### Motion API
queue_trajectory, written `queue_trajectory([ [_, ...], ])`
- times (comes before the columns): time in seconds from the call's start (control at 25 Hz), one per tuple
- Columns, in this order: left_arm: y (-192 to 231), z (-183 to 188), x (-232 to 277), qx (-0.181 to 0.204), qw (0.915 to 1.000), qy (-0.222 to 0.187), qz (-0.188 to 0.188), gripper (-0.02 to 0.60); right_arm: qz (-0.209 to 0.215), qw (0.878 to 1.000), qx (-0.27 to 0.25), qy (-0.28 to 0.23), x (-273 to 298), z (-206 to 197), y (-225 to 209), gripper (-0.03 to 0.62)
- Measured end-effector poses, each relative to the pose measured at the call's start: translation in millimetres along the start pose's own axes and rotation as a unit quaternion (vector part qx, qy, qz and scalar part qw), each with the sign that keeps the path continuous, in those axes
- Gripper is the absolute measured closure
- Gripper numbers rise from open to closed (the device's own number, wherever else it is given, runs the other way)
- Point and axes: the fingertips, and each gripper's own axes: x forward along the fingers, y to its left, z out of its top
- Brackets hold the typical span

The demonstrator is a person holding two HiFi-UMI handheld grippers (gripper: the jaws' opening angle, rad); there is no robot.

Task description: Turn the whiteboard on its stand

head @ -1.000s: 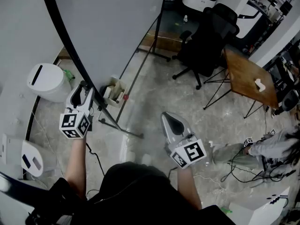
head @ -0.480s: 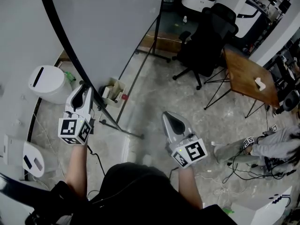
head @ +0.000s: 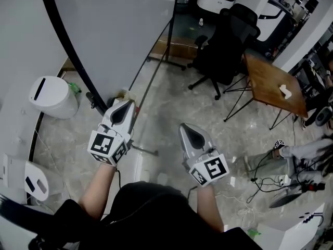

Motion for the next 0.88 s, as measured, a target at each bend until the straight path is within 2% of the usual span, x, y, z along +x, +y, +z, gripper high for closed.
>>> queue_trajectory([
  [0.16,-25.2,-9.4,15.0,-0.009,0.9995,0.008,-0.03,0.575,-0.004,1.0,-0.004,0.001,-1.2,2.6,-2.1,0.585],
  [0.56,-50.3,-29.2,39.5,-0.033,0.9965,0.018,-0.074,0.577,-0.024,1.0,-0.012,0.008,-3.9,2.1,-7.8,0.585],
  [0.76,-72.4,-48.0,51.0,-0.035,0.993,0.037,-0.106,0.577,-0.044,0.999,-0.012,0.013,-8.3,-0.4,-18.0,0.585],
  [0.88,-77.7,-53.3,56.7,-0.031,0.9926,0.035,-0.112,0.577,-0.052,0.998,-0.014,0.017,-11.6,-5.3,-24.5,0.585],
])
